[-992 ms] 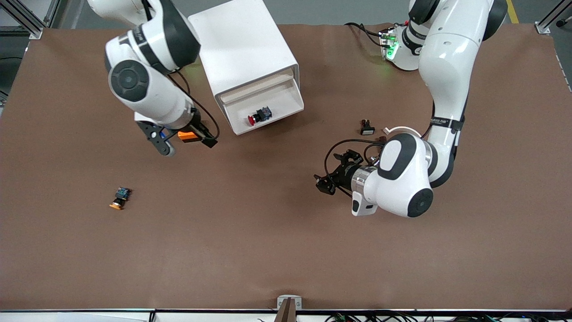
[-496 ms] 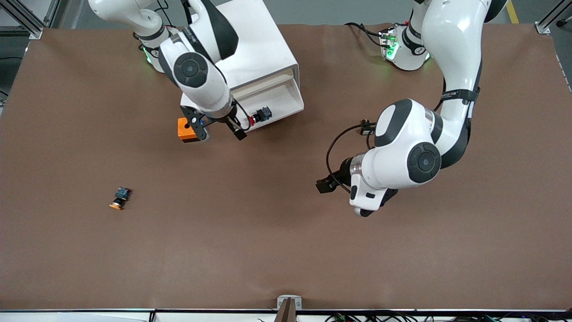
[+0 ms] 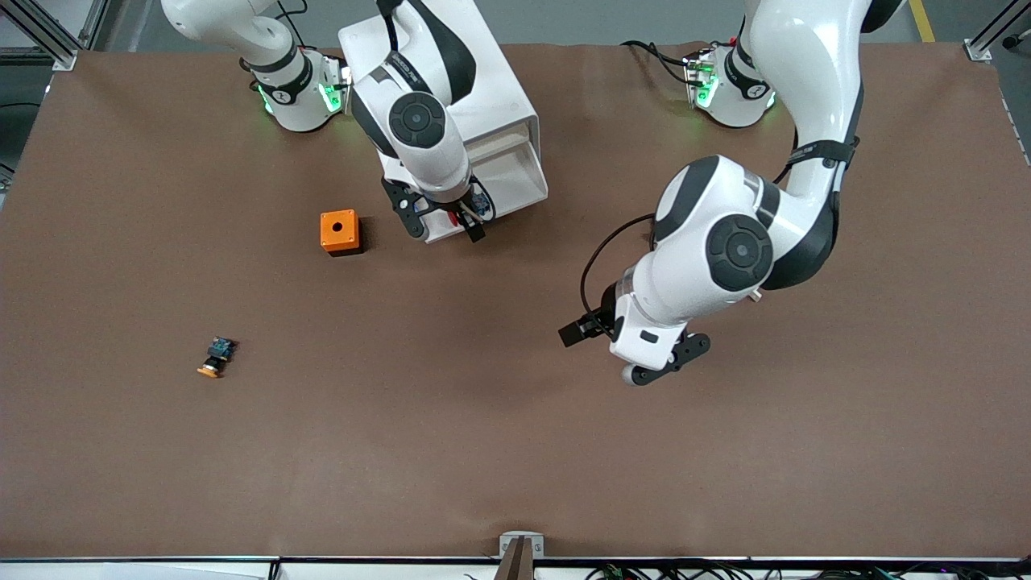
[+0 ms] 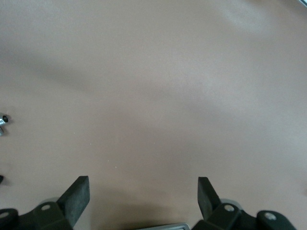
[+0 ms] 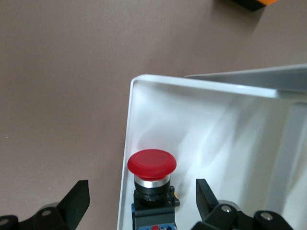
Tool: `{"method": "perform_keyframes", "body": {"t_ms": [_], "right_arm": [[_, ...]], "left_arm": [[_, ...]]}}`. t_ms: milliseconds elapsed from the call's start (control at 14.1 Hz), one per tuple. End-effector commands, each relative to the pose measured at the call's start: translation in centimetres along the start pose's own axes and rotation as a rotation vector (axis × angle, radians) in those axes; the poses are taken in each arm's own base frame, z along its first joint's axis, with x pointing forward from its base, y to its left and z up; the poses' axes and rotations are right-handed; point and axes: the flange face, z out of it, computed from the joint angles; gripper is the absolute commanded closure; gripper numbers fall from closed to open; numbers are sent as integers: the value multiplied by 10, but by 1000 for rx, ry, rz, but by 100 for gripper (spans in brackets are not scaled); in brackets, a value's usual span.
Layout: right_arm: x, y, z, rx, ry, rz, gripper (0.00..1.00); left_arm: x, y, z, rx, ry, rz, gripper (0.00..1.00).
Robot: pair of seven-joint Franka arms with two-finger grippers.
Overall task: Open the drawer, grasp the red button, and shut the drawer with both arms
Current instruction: 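Grasp the red-capped button in the drawer with the right gripper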
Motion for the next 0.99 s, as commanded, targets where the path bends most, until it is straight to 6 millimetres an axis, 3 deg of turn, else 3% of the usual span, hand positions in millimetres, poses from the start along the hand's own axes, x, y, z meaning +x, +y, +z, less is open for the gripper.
{"method": "perform_keyframes", "body": {"t_ms": [0,354,709,921], "right_arm": [[-1,1,-1,3,-25,26,3],[-3,2,-6,8,-30,16,29],[-8,6,-16,17,-34,5,33],[-26,12,-16,16,-31,-22,33]], "left_arm": [[-6,1,1,18,30,32,1],[-6,1,3,19,29,33,1],[-8,3,5,17,34,36,1],[-9,4,6,16,33,38,1]]}}
